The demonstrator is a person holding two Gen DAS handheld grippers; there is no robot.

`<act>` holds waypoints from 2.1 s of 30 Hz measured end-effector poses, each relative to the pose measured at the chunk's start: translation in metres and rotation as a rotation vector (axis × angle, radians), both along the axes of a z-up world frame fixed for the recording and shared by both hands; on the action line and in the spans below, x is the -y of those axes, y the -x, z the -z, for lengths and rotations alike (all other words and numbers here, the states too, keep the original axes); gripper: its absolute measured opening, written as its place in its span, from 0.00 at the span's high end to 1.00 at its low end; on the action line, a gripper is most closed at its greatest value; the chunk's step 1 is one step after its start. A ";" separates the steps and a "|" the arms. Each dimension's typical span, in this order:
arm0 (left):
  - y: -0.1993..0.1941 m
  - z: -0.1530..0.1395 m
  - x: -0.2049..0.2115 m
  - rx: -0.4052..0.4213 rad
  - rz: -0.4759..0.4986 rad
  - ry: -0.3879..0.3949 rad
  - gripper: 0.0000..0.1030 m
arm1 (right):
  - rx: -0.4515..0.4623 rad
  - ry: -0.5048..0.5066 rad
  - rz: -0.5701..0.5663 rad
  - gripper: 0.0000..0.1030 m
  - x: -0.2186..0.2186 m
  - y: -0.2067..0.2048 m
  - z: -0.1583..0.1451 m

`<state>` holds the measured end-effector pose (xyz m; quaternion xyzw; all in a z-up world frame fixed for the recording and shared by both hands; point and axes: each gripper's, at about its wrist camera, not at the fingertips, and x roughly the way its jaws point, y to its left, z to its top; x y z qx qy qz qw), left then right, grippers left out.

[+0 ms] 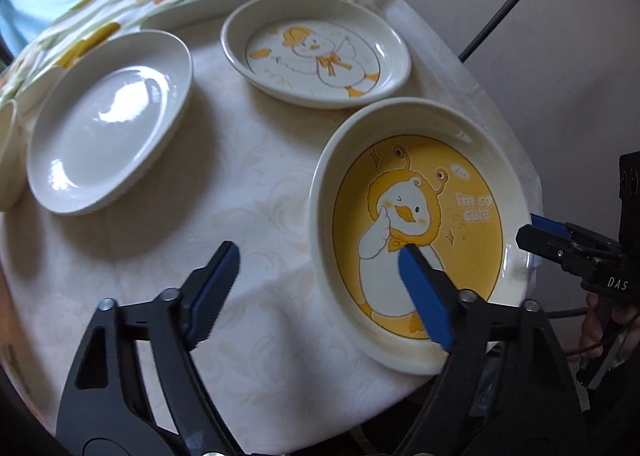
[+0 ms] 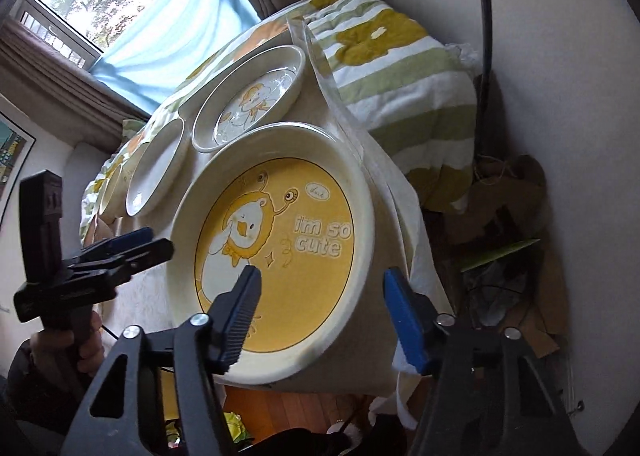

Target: Organize plates and bowls

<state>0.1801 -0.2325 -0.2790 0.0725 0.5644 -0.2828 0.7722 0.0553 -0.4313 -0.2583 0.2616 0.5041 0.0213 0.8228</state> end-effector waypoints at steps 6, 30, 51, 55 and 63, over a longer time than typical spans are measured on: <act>-0.003 0.013 0.003 -0.057 0.003 0.007 0.63 | -0.009 -0.025 -0.038 0.74 0.009 -0.011 0.013; 0.011 0.001 0.007 -0.005 0.021 0.009 0.82 | -0.010 0.067 -0.107 0.85 0.006 -0.020 0.014; 0.044 -0.070 -0.167 0.089 -0.289 0.031 0.81 | 0.093 0.096 -0.386 0.85 -0.120 -0.074 -0.044; 0.040 -0.060 -0.213 0.072 -0.351 0.014 0.81 | 0.092 0.079 -0.460 0.85 -0.169 -0.088 -0.038; 0.038 -0.027 -0.297 0.012 -0.437 0.005 0.81 | 0.038 0.071 -0.547 0.85 -0.260 -0.105 -0.006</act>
